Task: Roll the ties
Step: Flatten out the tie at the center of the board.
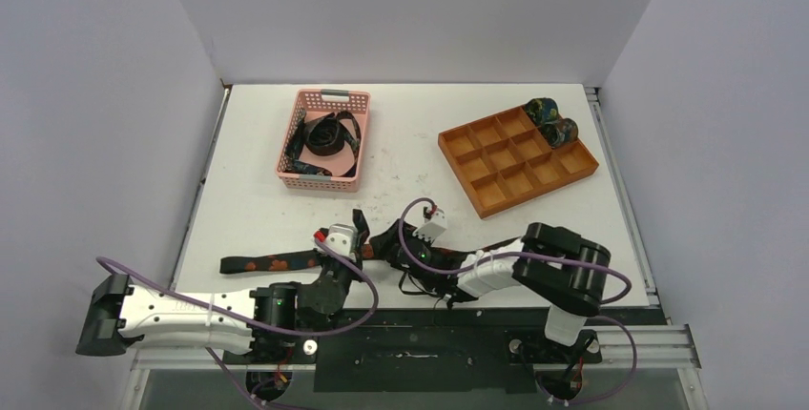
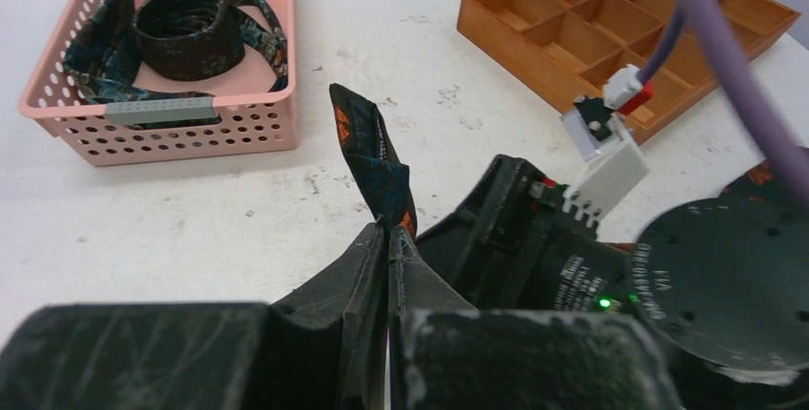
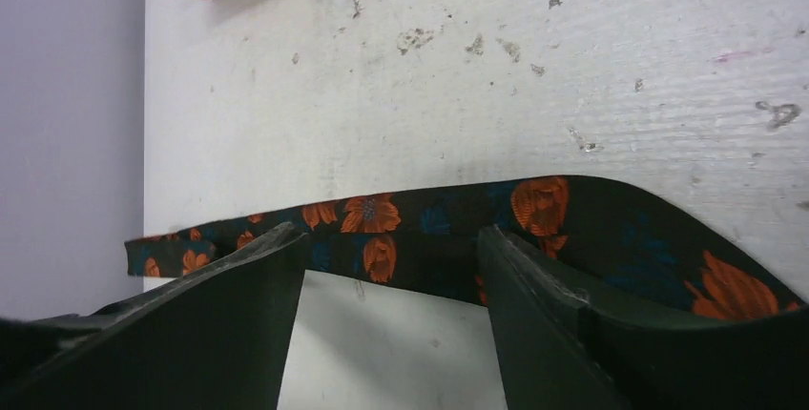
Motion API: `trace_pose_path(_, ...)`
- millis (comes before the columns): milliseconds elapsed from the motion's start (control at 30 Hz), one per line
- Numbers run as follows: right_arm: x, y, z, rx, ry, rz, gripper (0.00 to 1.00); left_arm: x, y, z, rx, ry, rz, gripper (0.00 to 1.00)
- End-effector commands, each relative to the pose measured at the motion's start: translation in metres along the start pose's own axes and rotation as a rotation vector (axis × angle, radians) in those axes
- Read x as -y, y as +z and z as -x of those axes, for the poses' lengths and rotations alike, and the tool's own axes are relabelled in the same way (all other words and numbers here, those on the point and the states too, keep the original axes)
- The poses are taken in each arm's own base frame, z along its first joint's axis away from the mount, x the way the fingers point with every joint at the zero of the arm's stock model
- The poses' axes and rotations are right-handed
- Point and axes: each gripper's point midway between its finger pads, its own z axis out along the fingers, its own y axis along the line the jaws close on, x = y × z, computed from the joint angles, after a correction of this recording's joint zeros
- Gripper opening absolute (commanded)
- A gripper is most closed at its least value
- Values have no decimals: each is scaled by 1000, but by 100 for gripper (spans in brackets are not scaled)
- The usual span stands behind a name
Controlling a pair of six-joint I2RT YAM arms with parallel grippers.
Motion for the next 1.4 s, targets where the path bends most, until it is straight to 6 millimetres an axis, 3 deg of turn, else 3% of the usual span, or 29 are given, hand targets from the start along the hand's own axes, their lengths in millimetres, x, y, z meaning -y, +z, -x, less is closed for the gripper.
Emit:
trace_pose_path(0,50,-29,6,-37,-156,-145,77,-13,-4,6,9,-8,41,0)
trace_pose_path(133,50,-58,54,48,-232,-197,87,-12,-4,4,11,0,39,0)
trace_pose_path(267,81,-97,96,107,-259,-334,89,-8,-3,0,3,9,28,0)
trace_pose_path(333,87,-113,111,120,-248,-345,92,-7,-3,-3,-2,17,29,0)
trace_pose_path(467,123,-144,138,152,-174,-514,96,-2,-1,-10,-7,24,23,0)
trace_pose_path(600,146,-169,158,229,-53,-587,100,8,2,-19,-12,27,0,0)
trace_pose_path(833,189,-174,179,201,72,-740,93,36,21,-32,-42,45,-55,0)
trace_pose_path(1067,228,-157,164,108,169,-814,98,42,31,-50,-74,36,-73,0)
trace_pose_path(1133,236,-155,161,93,170,-833,91,38,33,-61,-92,34,-68,0)
trace_pose_path(1233,242,-148,155,55,163,-844,70,35,33,-71,-109,21,-68,0)
trace_pose_path(1300,240,-146,158,57,152,-840,42,32,31,-73,-114,13,-66,0)
trace_pose_path(1367,224,-145,178,119,116,-787,11,29,29,-74,-115,2,-66,0)
